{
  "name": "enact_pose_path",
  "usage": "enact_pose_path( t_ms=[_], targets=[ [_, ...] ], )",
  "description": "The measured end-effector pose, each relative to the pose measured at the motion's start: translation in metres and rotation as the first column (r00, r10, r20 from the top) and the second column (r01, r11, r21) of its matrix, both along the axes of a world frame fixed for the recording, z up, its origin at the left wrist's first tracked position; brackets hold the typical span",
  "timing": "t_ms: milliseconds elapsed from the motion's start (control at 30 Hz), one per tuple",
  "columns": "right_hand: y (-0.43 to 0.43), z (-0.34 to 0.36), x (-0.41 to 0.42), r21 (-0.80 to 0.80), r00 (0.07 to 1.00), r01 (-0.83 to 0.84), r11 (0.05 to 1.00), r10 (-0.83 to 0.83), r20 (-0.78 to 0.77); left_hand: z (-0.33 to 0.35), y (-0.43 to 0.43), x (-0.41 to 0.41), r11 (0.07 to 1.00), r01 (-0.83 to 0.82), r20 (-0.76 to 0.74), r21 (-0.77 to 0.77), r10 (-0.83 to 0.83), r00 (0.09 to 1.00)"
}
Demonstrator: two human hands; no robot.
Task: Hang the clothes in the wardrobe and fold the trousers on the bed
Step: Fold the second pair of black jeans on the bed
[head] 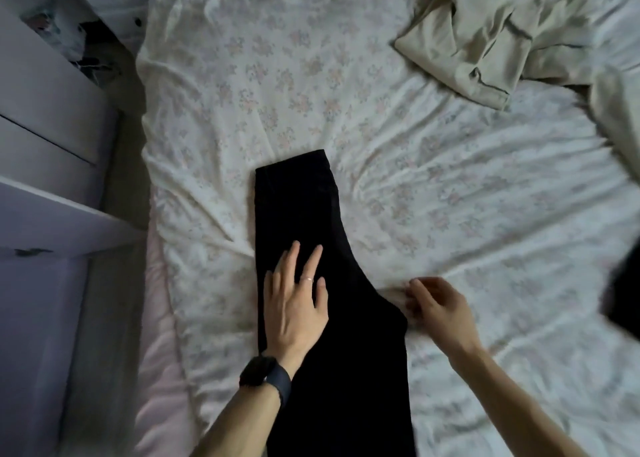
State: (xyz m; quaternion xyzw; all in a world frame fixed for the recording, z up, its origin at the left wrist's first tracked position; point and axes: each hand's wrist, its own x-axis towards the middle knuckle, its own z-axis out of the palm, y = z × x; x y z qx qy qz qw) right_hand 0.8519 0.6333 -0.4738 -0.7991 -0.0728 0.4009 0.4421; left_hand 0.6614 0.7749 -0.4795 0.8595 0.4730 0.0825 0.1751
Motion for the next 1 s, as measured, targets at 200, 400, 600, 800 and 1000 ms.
enact_pose_path(
  t_ms=[200, 400, 600, 800, 1000],
  targets=[
    [-0.060, 0.022, -0.053, -0.024, 0.966, 0.052, 0.998, -0.056, -0.252, 0.001, -0.082, -0.008, 0.991, 0.015, -0.105, -0.136, -0.029, 0.994],
    [-0.029, 0.036, -0.048, -0.044, 0.838, 0.071, 0.997, -0.083, -0.539, 0.008, -0.085, -0.012, 0.967, -0.002, -0.218, -0.256, -0.055, 0.974],
    [-0.012, 0.029, -0.039, -0.141, 0.833, 0.239, 0.961, -0.277, -0.479, 0.006, -0.073, -0.007, 0.926, -0.084, -0.294, -0.367, -0.030, 0.955],
    [-0.027, 0.004, -0.050, -0.073, 0.945, 0.264, 0.962, -0.273, -0.180, -0.003, -0.074, 0.003, 0.917, -0.134, -0.355, -0.376, -0.009, 0.935],
    [-0.034, 0.004, -0.050, -0.152, 0.938, 0.145, 0.978, -0.087, 0.335, 0.003, -0.093, -0.013, 0.982, -0.020, -0.309, -0.186, -0.039, 0.950]
  ],
)
